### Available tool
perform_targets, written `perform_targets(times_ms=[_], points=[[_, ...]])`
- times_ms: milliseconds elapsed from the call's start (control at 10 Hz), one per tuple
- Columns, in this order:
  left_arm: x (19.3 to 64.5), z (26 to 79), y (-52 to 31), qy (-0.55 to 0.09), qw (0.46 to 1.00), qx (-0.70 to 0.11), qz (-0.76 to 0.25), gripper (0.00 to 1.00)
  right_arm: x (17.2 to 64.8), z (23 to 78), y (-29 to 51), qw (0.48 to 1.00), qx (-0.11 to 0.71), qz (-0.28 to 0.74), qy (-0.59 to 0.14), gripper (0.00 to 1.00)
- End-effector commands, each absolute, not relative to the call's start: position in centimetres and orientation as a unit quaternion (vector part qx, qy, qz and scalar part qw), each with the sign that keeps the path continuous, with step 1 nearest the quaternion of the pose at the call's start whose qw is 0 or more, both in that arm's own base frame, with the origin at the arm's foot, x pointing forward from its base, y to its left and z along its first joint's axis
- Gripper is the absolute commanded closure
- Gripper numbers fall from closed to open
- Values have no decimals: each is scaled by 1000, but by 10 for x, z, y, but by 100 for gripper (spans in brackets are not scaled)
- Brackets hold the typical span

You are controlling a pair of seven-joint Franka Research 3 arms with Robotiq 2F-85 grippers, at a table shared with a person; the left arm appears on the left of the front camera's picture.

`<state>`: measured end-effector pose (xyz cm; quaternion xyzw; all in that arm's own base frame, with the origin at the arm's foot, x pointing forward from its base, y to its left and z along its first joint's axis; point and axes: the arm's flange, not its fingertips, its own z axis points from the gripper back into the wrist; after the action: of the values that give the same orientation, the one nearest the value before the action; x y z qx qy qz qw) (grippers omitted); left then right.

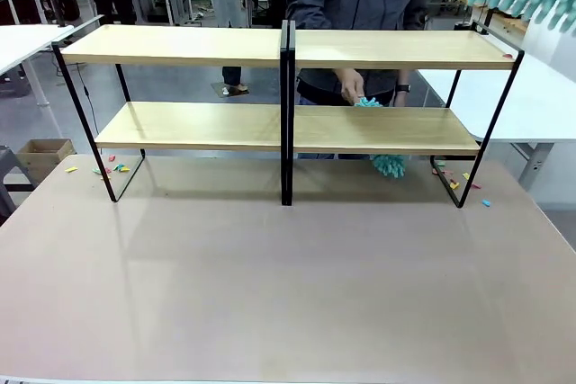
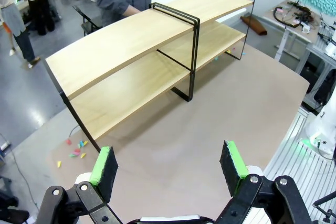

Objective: Clean the shelves.
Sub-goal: Clean another randomly selected level of the Shelf with the Duster.

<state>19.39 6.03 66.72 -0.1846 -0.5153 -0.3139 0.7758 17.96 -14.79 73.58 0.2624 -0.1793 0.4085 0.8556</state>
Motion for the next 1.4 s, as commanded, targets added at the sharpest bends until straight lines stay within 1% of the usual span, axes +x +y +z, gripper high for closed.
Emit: perform_targets(times_ms=[0, 200, 300, 400, 700, 800, 1000, 1200, 1300], points=[[192, 668, 61, -516, 778, -181, -310, 0, 178, 737, -144, 847, 269, 419, -187, 88], [192, 668, 61, -516, 778, -181, -310, 0, 180, 735, -147, 857, 261, 408, -177, 88], [192, 668, 61, -516, 778, -181, -310, 0, 187, 734, -139, 862, 254, 397, -189, 88], [192, 668, 61, -516, 778, -181, -310, 0, 200, 733, -118, 877, 234, 366, -205, 88], [192, 668, 61, -516, 778, -181, -310, 0, 258, 730, -51, 928, 138, 280, -204, 88], [192, 668, 61, -516, 778, -181, -310, 0, 277, 728, -37, 943, 113, 244, -196, 88], [192, 668, 61, -516, 778, -181, -310, 0, 297, 715, -17, 961, 77, 217, -154, 88], [192, 668, 61, -516, 778, -181, -310, 0, 294, 708, -11, 976, 39, 179, -114, 88], [192, 668, 61, -516, 778, -181, -310, 0, 293, 707, -10, 981, -9, 152, -121, 88]])
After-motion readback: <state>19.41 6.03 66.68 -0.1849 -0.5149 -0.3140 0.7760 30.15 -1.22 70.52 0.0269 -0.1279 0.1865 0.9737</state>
